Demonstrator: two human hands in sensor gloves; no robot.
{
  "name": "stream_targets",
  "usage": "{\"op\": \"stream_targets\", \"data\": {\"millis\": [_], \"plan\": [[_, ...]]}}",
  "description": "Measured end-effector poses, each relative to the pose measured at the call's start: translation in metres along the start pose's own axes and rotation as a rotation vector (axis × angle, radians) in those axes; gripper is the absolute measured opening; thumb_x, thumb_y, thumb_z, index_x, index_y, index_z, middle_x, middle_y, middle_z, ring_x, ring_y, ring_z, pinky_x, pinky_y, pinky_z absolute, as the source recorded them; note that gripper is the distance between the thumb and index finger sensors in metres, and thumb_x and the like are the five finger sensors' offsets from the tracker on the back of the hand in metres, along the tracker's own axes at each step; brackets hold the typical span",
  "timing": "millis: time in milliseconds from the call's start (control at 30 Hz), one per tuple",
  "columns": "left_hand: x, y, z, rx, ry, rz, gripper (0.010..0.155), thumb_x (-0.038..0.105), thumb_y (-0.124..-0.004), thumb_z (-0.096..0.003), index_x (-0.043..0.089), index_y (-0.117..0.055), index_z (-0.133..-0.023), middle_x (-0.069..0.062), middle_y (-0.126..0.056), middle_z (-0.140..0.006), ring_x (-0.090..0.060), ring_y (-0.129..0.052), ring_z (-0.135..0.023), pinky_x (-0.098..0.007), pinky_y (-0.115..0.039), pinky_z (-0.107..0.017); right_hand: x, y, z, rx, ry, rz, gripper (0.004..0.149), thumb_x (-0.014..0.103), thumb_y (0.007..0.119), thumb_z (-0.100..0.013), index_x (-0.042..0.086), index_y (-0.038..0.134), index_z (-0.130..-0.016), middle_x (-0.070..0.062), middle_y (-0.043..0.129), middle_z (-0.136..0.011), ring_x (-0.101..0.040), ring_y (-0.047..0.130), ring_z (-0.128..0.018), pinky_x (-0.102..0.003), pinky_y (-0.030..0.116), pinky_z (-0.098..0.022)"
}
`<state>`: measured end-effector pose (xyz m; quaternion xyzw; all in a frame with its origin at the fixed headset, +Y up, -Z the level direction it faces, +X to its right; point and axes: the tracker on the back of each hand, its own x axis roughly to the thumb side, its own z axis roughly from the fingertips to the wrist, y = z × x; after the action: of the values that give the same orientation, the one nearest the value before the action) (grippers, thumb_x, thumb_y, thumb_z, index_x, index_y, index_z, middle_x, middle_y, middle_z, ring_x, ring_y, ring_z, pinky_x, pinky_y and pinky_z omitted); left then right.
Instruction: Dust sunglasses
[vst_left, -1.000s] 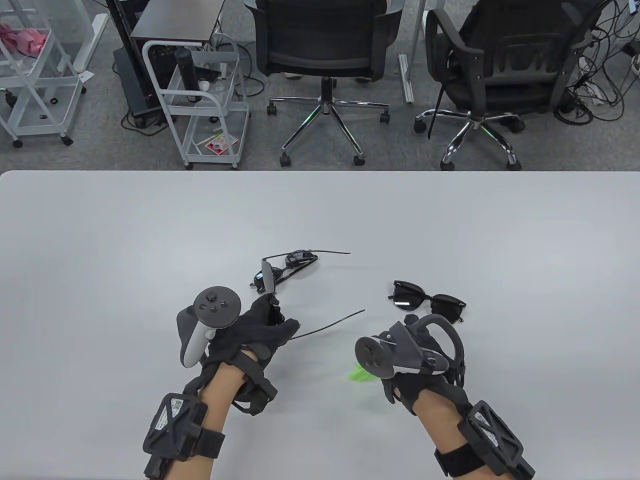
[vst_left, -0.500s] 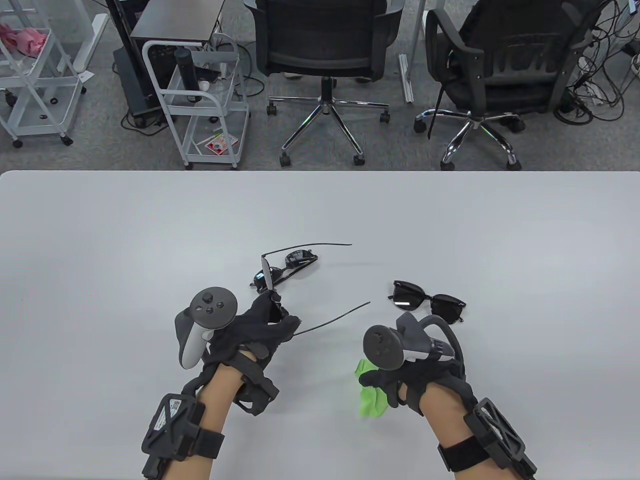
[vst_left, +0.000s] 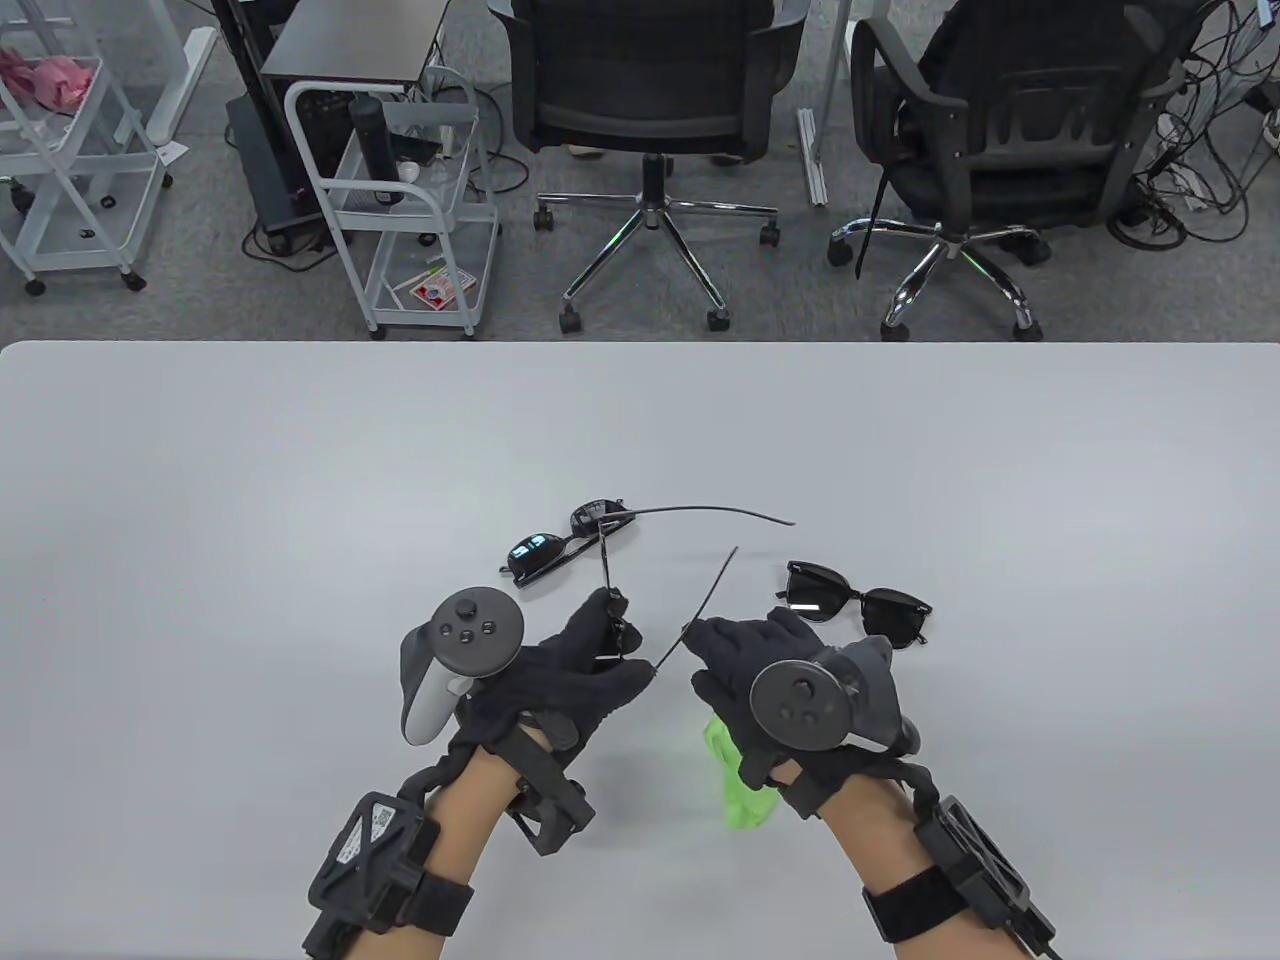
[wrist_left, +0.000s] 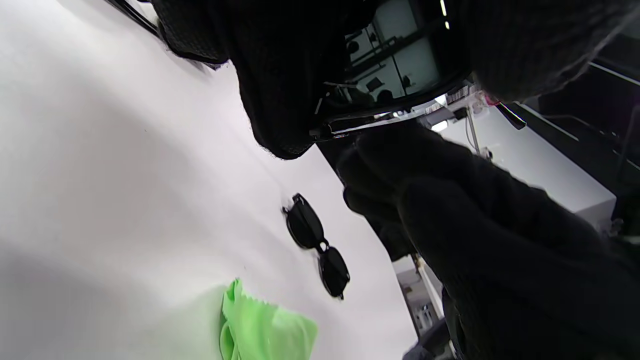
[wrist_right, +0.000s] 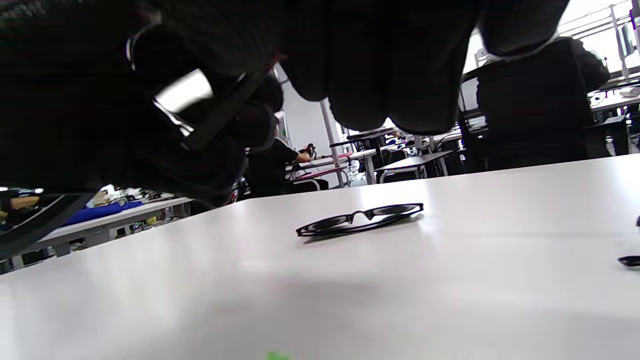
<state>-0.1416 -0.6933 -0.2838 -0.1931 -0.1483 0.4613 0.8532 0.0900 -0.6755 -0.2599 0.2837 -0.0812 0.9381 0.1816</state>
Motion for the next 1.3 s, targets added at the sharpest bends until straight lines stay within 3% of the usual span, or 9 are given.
{"op": "stream_targets", "data": {"millis": [300, 400, 533, 633, 733, 867, 1000, 1133, 1300], "plan": [[-0.002, -0.01, -0.006, -0.068, 0.01, -0.103, 0.094, 0.069, -0.08, -0.0318, 0.027, -0.045, -0.109, 0.004, -0.073, -0.105, -0.015, -0.104, -0.083, -0.045, -0.066, -0.075, 0.005, 0.001, -0.001, 0.049, -0.057, 0.059, 0.055, 0.037, 0.074, -0.047, 0.01, 0.075, -0.095, -0.016, 0.084, -0.097, -0.041, 0.092, -0.079, -0.067, 0.063, -0.061], [-0.006, -0.005, -0.006, -0.035, 0.029, -0.114, 0.094, 0.069, -0.08, -0.0319, 0.027, -0.045, -0.109, 0.004, -0.072, -0.105, -0.015, -0.103, -0.083, -0.046, -0.066, -0.075, 0.0, -0.014, 0.001, -0.066, -0.02, 0.058, 0.053, 0.04, 0.076, -0.046, 0.011, 0.081, -0.091, -0.014, 0.093, -0.089, -0.038, 0.1, -0.07, -0.064, 0.069, -0.059], [-0.008, 0.002, -0.003, 0.035, 0.052, -0.153, 0.094, 0.068, -0.079, -0.0324, 0.027, -0.044, -0.109, 0.004, -0.072, -0.105, -0.017, -0.102, -0.083, -0.048, -0.065, -0.075, -0.01, -0.04, 0.012, -0.305, 0.005, 0.031, 0.05, 0.043, 0.077, -0.046, 0.012, 0.088, -0.083, -0.01, 0.102, -0.076, -0.031, 0.107, -0.055, -0.059, 0.075, -0.057], [-0.006, 0.001, -0.004, 0.06, 0.058, -0.324, 0.094, 0.068, -0.079, -0.032, 0.027, -0.044, -0.109, 0.004, -0.071, -0.105, -0.018, -0.101, -0.083, -0.05, -0.064, -0.074, -0.018, -0.049, 0.019, -0.384, 0.042, 0.025, 0.053, 0.044, 0.075, -0.049, 0.013, 0.079, -0.092, -0.01, 0.092, -0.09, -0.036, 0.096, -0.074, -0.062, 0.067, -0.062], [-0.002, -0.004, -0.005, 0.044, 0.039, -0.477, 0.094, 0.069, -0.078, -0.0316, 0.029, -0.043, -0.109, 0.006, -0.07, -0.105, -0.017, -0.1, -0.084, -0.05, -0.064, -0.075, -0.026, -0.042, 0.017, -0.316, 0.086, 0.032, 0.063, 0.045, 0.073, -0.05, 0.012, 0.061, -0.103, -0.017, 0.067, -0.107, -0.046, 0.066, -0.096, -0.068, 0.048, -0.064], [0.005, -0.011, -0.004, 0.017, -0.006, -0.453, 0.093, 0.067, -0.079, -0.0318, 0.031, -0.042, -0.109, 0.007, -0.069, -0.106, -0.017, -0.098, -0.085, -0.052, -0.062, -0.076, -0.039, -0.017, 0.011, -0.128, 0.201, -0.113, 0.069, 0.044, 0.069, -0.05, 0.004, 0.052, -0.104, -0.025, 0.055, -0.11, -0.053, 0.055, -0.097, -0.071, 0.042, -0.062], [0.008, -0.014, -0.004, 0.001, -0.024, -0.489, 0.093, 0.067, -0.079, -0.032, 0.032, -0.041, -0.109, 0.008, -0.068, -0.107, -0.017, -0.097, -0.086, -0.053, -0.062, -0.076, -0.038, -0.005, 0.007, -0.047, 0.205, -0.277, 0.065, 0.041, 0.07, -0.049, 0.001, 0.062, -0.099, -0.025, 0.073, -0.101, -0.052, 0.075, -0.087, -0.072, 0.049, -0.06], [0.012, -0.02, -0.004, -0.028, -0.044, -0.48, 0.093, 0.067, -0.079, -0.0321, 0.032, -0.041, -0.109, 0.008, -0.067, -0.107, -0.018, -0.097, -0.087, -0.053, -0.061, -0.076, -0.026, 0.01, 0.0, 0.13, 0.072, -0.522, 0.062, 0.036, 0.07, -0.049, -0.001, 0.065, -0.098, -0.025, 0.076, -0.099, -0.052, 0.079, -0.086, -0.074, 0.049, -0.06], [0.017, -0.02, -0.002, 0.005, -0.052, -0.532, 0.092, 0.067, -0.08, -0.0319, 0.035, -0.042, -0.109, 0.008, -0.067, -0.107, -0.016, -0.094, -0.088, -0.053, -0.06, -0.076, -0.03, 0.006, 0.0, 0.115, 0.092, -0.409, 0.06, 0.037, 0.071, -0.049, 0.001, 0.068, -0.097, -0.024, 0.08, -0.097, -0.05, 0.084, -0.083, -0.072, 0.055, -0.059]]}}
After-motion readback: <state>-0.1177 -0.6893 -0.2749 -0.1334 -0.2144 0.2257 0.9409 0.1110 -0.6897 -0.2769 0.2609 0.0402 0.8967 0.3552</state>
